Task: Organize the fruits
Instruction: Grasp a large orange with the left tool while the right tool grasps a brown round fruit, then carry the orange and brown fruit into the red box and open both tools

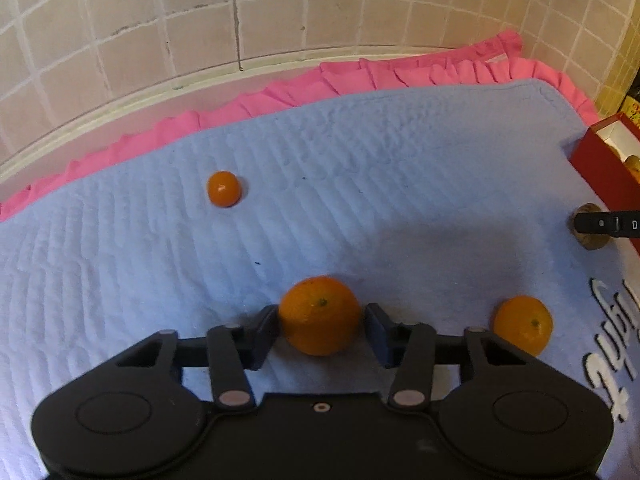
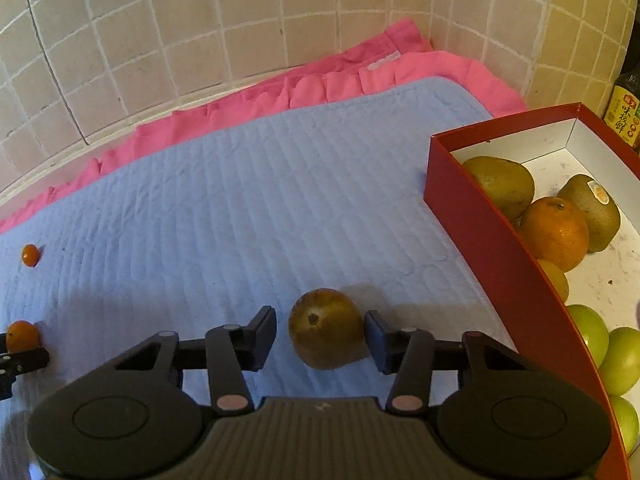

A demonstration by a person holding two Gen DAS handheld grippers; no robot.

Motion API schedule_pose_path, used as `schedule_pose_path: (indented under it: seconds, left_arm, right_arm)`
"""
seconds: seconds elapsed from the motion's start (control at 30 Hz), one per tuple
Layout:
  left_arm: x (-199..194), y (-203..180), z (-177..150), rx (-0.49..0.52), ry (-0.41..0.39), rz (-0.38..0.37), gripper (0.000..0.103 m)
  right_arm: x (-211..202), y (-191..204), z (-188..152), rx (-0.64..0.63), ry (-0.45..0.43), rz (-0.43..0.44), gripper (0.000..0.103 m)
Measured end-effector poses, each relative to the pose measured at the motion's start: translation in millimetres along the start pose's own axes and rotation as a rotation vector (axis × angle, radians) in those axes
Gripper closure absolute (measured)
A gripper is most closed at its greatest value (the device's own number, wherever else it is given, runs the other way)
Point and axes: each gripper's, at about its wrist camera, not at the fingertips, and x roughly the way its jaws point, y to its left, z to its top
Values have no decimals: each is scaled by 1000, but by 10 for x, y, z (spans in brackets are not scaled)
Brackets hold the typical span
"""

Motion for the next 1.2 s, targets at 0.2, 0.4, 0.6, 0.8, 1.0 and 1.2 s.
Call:
schedule_pose_path:
  seconds: [0.2, 0.4, 0.6, 0.8, 1.0, 1.2]
  left_arm:
    - [-48, -29, -13, 7, -29, 19, 55]
    - [-358, -209, 41, 34, -127, -20, 55]
    - [-580, -655, 222, 114, -196, -82, 55]
    - [-696, -1219, 385, 198, -220, -156, 55]
    - [-700, -1805, 573, 261, -241, -264, 55]
    - [-702, -2392, 868, 367, -236, -384, 55]
  right_arm:
    - [-52, -40, -31, 12, -18, 11, 62]
    - [-381, -138, -60, 28, -88, 26, 62]
    - [-832, -391, -159, 70, -177, 25, 62]
    - [-1154, -803, -367, 141, -233, -43, 62]
    - [-1481, -1309, -440, 207, -282, -151, 62]
    - [-1585, -1962, -455, 362, -299, -243, 62]
